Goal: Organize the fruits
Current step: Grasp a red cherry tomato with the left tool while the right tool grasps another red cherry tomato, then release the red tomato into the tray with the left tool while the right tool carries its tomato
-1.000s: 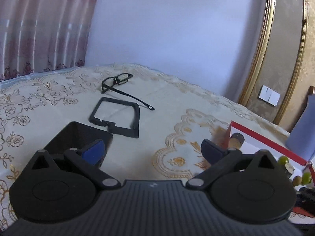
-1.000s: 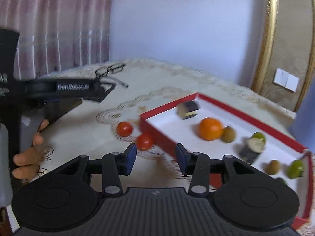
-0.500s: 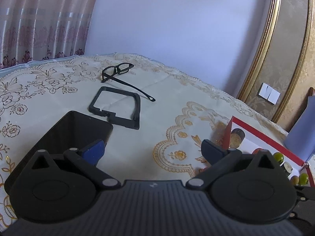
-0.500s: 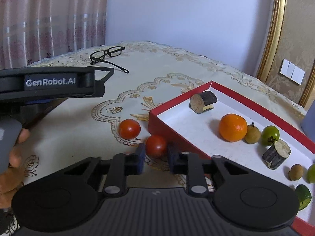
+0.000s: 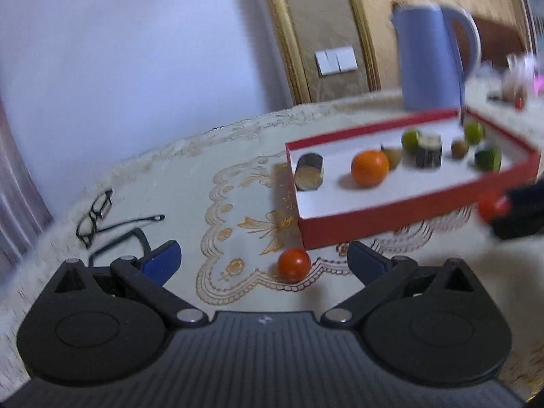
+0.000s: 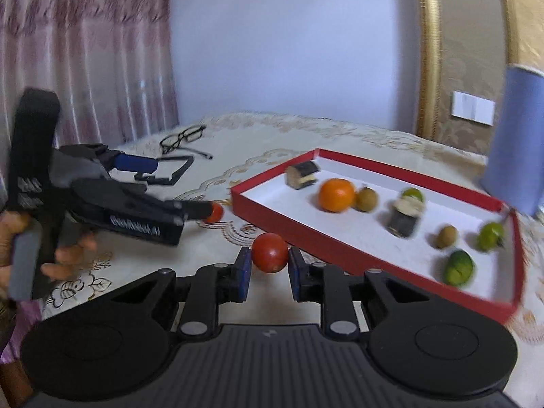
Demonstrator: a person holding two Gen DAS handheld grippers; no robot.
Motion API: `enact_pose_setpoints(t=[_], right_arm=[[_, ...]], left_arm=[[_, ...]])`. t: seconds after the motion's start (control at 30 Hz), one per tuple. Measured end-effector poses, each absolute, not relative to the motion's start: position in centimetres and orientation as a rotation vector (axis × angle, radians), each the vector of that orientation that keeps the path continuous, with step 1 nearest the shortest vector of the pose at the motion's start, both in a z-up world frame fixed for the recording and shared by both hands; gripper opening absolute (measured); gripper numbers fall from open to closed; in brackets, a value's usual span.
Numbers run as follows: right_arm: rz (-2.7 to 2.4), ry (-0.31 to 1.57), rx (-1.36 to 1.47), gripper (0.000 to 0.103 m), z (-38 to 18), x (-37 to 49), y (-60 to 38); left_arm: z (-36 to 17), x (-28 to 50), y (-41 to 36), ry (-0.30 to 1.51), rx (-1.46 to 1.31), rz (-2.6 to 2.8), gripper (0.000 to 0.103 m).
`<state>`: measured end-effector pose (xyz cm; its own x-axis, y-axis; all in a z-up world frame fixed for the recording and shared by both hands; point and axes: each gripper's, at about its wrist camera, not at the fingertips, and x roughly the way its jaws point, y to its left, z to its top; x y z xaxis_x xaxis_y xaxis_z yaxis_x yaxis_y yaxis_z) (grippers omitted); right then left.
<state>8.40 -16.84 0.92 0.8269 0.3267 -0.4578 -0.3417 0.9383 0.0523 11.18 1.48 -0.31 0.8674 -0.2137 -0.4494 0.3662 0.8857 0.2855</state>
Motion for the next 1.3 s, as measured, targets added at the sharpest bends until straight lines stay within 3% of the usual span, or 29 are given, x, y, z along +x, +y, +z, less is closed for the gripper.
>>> enact_pose_setpoints(t=[0.1,0.2,0.43,0.5,0.87,1.3], right_arm=[[0.334,0.463,0.016,0.022,0.6,7.0,-18.8],[0.316,0.446,0.059,0.022,0.2,5.9,-20.3],[0.302,0.417,0.146,0.023,-0.4,4.7,-22.2],[0.308,0.416,0.153,0.023,-0.5,4.7,-22.3],[0.273,0.355,0.151,0.023,0.6,2.7,-23.6],[0.027,0.252,0.089,0.023,2.6,-0.6,-28.9]], left_arm=[[-0.7,11.9,0.8,0.465,0.371,-0.335,0.086],[-0.9,12.9,0.9,0.513,0.321,-0.354,0.078],[-1.4,14.4,1.2,0.597,0.253,-0.415,0.031],[-1.3,14.4,1.4,0.600,0.233,-0.415,0.023],[0.9,11.9,1.7,0.529,0.171,-0.454,0.023],[6.0,10.4,-6.5,0.420,0.150,-0.591,0.023]])
